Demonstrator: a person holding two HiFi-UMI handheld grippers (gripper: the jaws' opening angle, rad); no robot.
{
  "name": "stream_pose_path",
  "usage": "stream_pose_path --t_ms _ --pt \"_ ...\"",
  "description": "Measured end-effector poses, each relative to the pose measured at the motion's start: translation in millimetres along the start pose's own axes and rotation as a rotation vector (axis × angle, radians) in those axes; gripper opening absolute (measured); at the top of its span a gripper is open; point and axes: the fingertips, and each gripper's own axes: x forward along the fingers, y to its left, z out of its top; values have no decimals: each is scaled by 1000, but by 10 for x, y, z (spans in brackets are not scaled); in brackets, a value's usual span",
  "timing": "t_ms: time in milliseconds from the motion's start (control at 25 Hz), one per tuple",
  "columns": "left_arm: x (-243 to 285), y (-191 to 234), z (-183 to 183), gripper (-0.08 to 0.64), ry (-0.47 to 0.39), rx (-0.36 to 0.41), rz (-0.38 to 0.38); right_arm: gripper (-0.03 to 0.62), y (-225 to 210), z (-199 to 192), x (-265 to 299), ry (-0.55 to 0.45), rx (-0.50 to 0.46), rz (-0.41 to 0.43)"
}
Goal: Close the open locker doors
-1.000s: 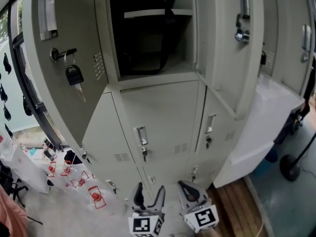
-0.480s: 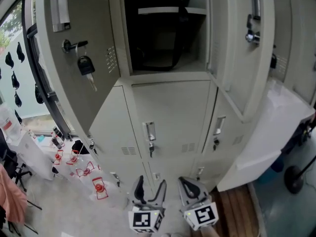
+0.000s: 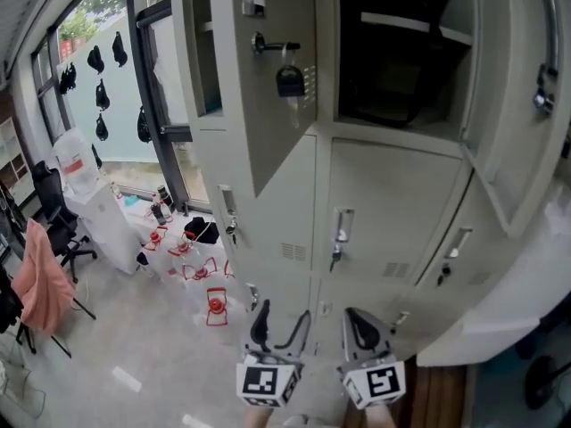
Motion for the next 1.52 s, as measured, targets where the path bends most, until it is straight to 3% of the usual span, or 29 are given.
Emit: stream_pose_path --t_ms 200,400,680,880,1120,1200,1520 --pt "-40 94 265 311 -109 -9 39 5 92 57 60 -22 11 45" --pt "-95 181 1080 311 -262 16 49 5 120 57 54 -10 11 61" --pt "-179 165 2322 310 -477 146 75 5 213 132 129 -13 11 93" --pt "-366 -39 2961 310 -594 257 73 5 421 214 227 -45 -7 156" --pt "-379 -122 3268 302 -642 316 82 5 537 176 264 -15 -16 195" --pt "-357 -112 3287 245 -643 308 79 5 536 128 257 7 -6 196" --pt "-313 -1 3330 161 -650 287 122 5 500 61 241 28 15 181"
